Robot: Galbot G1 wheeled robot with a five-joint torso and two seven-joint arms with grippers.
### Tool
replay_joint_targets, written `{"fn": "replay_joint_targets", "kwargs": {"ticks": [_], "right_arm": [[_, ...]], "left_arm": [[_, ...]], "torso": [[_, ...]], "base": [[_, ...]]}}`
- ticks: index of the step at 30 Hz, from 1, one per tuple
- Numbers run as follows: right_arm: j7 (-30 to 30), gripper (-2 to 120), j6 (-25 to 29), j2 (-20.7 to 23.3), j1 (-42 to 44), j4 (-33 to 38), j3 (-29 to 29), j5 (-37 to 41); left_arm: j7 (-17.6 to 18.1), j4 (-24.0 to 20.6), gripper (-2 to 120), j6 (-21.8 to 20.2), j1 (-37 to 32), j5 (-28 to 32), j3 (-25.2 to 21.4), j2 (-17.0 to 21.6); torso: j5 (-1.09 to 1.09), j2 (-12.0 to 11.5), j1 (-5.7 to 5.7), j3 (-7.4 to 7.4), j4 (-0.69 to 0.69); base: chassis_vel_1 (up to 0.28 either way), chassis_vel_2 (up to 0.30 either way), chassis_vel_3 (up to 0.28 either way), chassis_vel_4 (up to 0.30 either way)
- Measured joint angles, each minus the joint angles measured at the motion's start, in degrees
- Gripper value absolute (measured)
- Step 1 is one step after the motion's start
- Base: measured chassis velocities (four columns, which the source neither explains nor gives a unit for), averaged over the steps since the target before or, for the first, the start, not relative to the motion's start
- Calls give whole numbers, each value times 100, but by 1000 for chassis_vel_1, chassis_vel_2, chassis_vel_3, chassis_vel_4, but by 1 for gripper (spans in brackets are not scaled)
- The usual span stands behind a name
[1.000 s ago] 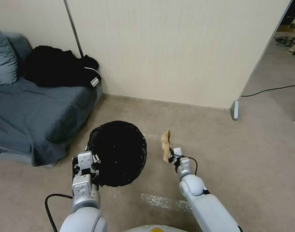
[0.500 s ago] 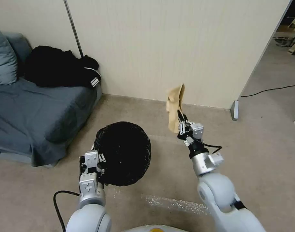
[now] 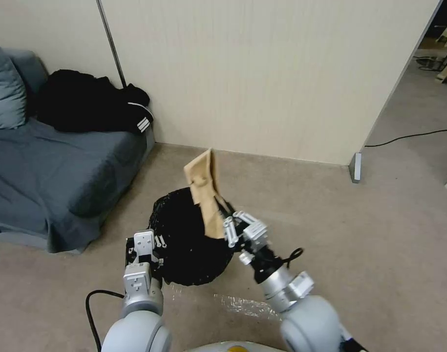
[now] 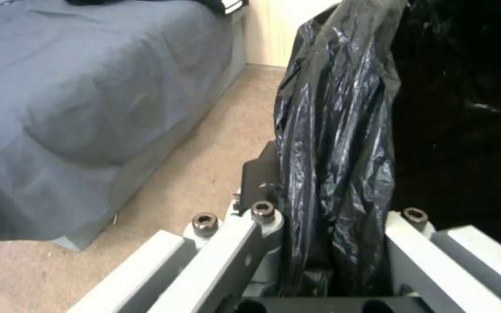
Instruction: Pick up the trash bin, then pick up the garbage from the floor and place it into the trash bin.
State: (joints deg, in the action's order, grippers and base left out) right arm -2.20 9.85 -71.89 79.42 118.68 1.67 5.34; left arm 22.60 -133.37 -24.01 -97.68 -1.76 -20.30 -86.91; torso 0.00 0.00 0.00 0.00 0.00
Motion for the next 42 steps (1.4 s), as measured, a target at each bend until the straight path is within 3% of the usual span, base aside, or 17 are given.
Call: {"fn": "replay_joint_targets", "kwargs": {"ticks": [10,18,21,35,36,42], "right_arm": [[82,0,23,-222,-312,-884,272,-57],[68,2,38,-272,-325,-1109,362,-130],[58,18,38,-280,-315,-1131,399,-171],[-32,64,74,-221,-81,-930,382,-389],[-42,73,75,-213,-46,-893,366,-414],[-73,91,89,-194,72,-765,291,-515]], "left_arm": [[-89,-122,1,-18,-55,-17,-13,-13],[-101,-137,1,-33,-27,-12,-19,-40],[-117,-123,1,-36,12,-15,-24,-60],[-169,45,1,-35,164,12,-41,-68],[-174,59,1,-35,165,11,-36,-68],[-199,60,1,-47,184,7,-31,-59]], "torso": [[0,0,0,0,0],[-1,0,0,0,-1],[0,0,0,0,0],[-5,0,0,0,2],[-4,0,0,0,1],[0,0,0,0,0]], "base": [[0,0,0,0],[0,0,0,0],[0,0,0,0],[0,0,0,0],[0,0,0,0],[0,0,0,0]]}}
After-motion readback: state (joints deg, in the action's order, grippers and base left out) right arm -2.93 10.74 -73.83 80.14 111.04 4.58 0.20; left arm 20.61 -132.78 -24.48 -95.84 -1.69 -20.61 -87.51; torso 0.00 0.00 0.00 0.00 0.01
